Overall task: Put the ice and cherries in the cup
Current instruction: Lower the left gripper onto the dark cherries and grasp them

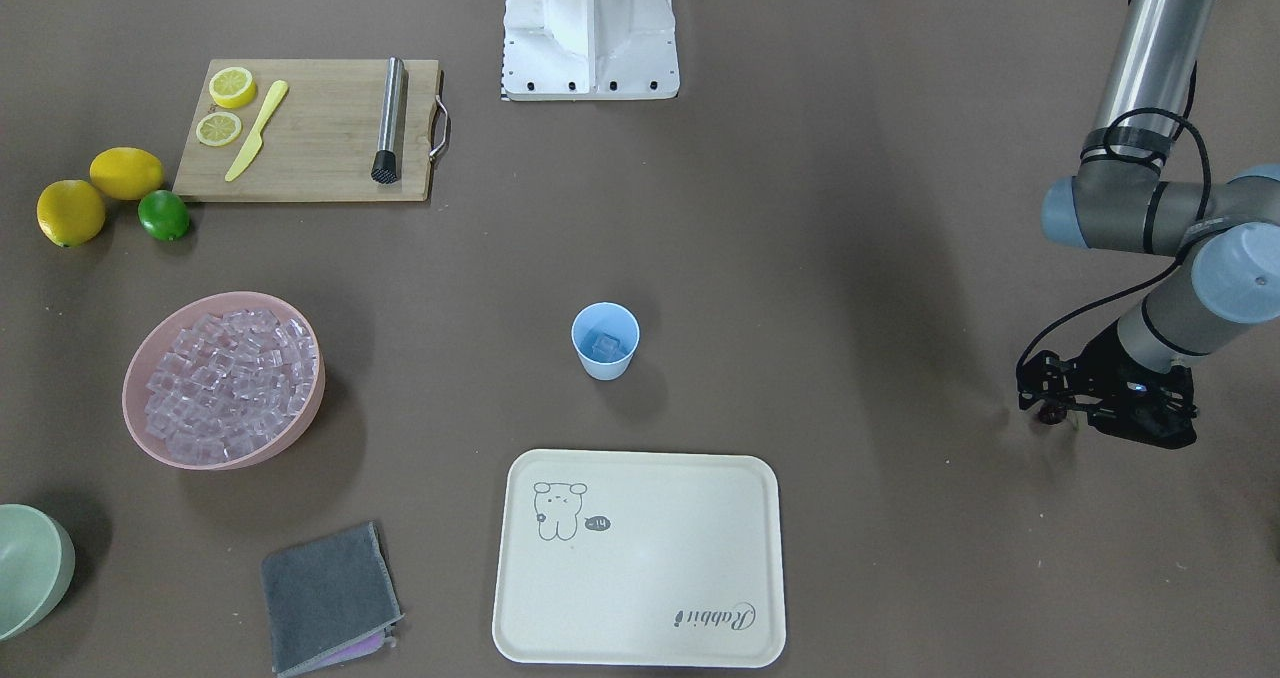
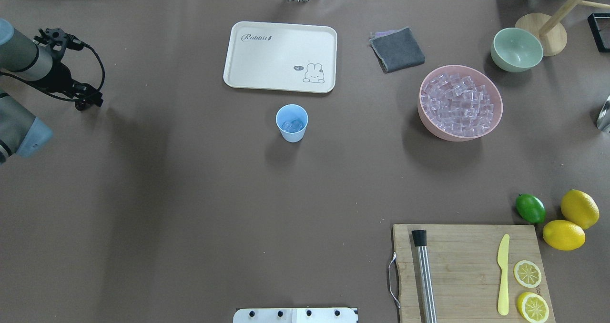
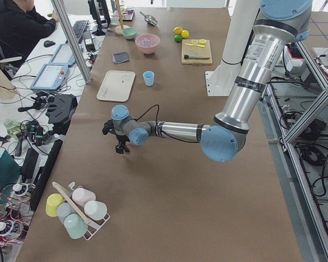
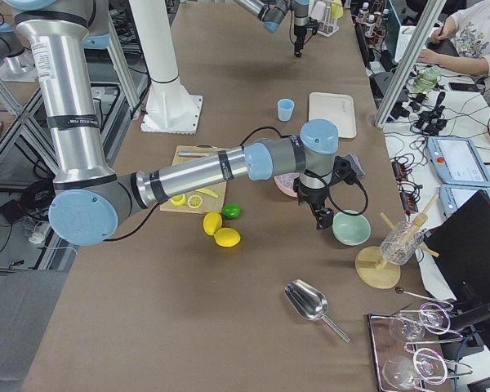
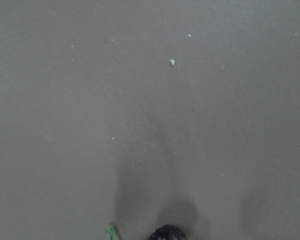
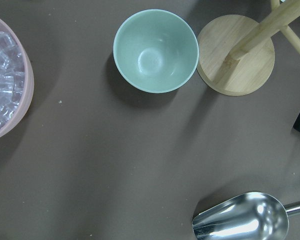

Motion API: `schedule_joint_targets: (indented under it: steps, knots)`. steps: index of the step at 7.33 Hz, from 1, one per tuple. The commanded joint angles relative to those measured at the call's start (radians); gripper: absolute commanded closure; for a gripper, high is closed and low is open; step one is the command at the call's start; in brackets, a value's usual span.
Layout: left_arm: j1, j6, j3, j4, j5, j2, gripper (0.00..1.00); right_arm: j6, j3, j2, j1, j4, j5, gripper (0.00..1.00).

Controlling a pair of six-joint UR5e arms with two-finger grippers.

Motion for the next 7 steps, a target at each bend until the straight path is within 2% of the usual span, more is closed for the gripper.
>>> schedule_joint_targets:
  steps: [1, 2, 3, 5, 7]
  knots:
    - [0.001, -0.001, -0.003, -0.001, 0.0, 0.003, 0.36, -0.012, 0.011, -0.007, 0.004, 0.001, -0.001, 0.02]
    - [0.001, -0.001, -0.001, -0.001, -0.002, 0.002, 0.48, -0.013, 0.012, -0.012, 0.008, 0.001, -0.002, 0.02]
    - [0.001, -0.001, -0.004, -0.001, 0.0, 0.002, 0.7, -0.01, 0.014, -0.012, 0.006, 0.001, -0.002, 0.02]
    - [-0.036, 0.008, -0.004, -0.001, -0.005, 0.02, 1.0, -0.012, 0.019, -0.007, 0.008, 0.001, -0.002, 0.02]
    - [-0.044, -0.038, -0.056, 0.008, -0.014, 0.007, 1.0, -0.006, 0.013, -0.001, 0.006, 0.001, -0.019, 0.02]
